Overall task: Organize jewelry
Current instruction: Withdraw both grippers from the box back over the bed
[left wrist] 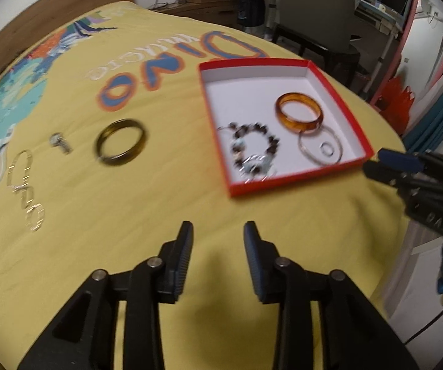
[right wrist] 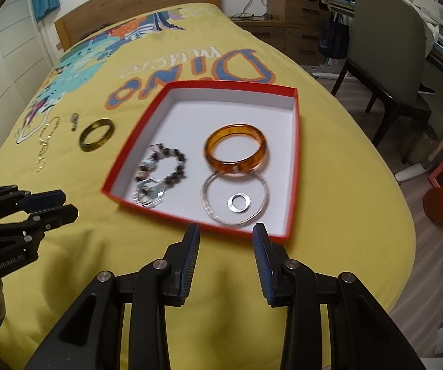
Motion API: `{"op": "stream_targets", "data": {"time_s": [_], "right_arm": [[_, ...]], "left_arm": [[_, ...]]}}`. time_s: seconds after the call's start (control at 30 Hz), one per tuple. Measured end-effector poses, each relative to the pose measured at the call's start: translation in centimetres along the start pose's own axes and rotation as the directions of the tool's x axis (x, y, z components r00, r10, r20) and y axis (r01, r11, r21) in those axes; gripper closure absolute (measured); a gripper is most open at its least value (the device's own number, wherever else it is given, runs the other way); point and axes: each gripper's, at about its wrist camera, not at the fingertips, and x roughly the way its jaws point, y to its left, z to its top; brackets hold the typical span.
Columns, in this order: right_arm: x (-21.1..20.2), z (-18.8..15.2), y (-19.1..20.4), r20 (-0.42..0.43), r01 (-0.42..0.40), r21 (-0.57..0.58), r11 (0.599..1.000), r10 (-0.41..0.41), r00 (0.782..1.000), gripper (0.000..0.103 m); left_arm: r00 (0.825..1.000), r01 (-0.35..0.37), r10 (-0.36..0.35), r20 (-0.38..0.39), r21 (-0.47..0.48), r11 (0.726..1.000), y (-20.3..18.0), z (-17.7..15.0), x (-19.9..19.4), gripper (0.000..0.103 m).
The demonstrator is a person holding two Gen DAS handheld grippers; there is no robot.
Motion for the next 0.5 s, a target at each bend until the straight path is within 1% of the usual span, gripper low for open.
{"op": "stream_targets", "data": {"time_s": [0.23,0.33,0.5], "right_arm": [[-2.7,-1.7,3.9,0.027,-0.045,-0.029,0.999,0.046,0.999,0.062],[-3.5,-2.5,5.6,0.031,-0.060,-0.041,0.997,0.062,0.998,0.060],[-4.5,-3.9,7.8,0.032,-0.085,-0.043,0.995,0.086,0.996,0.060]], "left_arm": [[0.996,-0.090,0.091,0.025,-0.037,0.995,2.4,-3.9,-3.4,0.068],[0.993,-0.113,0.115,0.034,-0.058,0.992,3.6,-5.3,-4.7,0.068],[0.986,-0.154,0.159,0.046,-0.093,0.984,5.6,-7.5,-6.7,0.068]]}}
